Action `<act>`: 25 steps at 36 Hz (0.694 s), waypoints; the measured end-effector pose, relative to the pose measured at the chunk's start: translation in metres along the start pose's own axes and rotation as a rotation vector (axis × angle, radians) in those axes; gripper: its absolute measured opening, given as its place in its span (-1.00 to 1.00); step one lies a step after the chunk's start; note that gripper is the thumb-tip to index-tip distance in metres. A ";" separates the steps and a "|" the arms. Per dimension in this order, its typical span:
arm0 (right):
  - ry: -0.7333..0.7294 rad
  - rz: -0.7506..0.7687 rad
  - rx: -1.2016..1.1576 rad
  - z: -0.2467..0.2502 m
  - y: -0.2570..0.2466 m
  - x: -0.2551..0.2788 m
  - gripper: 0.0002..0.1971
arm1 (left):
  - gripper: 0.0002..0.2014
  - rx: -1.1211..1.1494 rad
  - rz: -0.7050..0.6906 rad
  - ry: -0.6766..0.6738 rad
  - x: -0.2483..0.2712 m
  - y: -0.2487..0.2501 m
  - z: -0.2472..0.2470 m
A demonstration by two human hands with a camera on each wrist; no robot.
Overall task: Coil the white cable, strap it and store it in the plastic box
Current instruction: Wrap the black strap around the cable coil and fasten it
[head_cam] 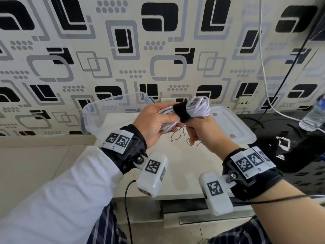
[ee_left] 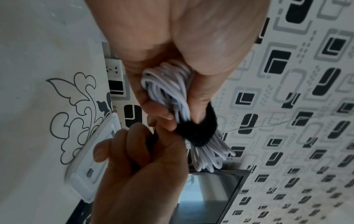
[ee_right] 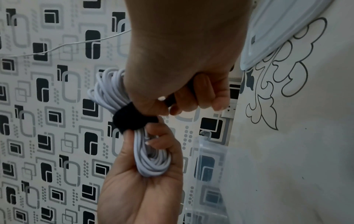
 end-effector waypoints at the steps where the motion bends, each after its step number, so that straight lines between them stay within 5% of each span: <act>1: 0.000 0.053 0.039 0.000 -0.002 0.001 -0.72 | -0.66 0.028 0.007 0.004 -0.001 0.000 0.001; 9: -0.004 0.102 0.229 -0.008 -0.001 0.001 -0.57 | -0.72 0.115 0.041 0.023 -0.002 -0.002 0.005; 19: -0.058 0.132 0.255 -0.013 -0.002 0.005 -0.80 | -0.64 0.164 0.063 0.034 -0.007 0.000 0.012; 25: -0.080 0.100 0.010 -0.007 -0.003 0.005 -0.68 | -0.70 0.250 0.107 0.045 -0.009 0.005 0.016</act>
Point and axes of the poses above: each hand's wrist, its own x-axis away from the middle knuckle, its own z-axis out of the back of the hand, y = z × x, the point moved 4 cm from there along -x, towards the middle knuckle, and after that the axes turned 2 degrees about -y, right-handed, at the moved point
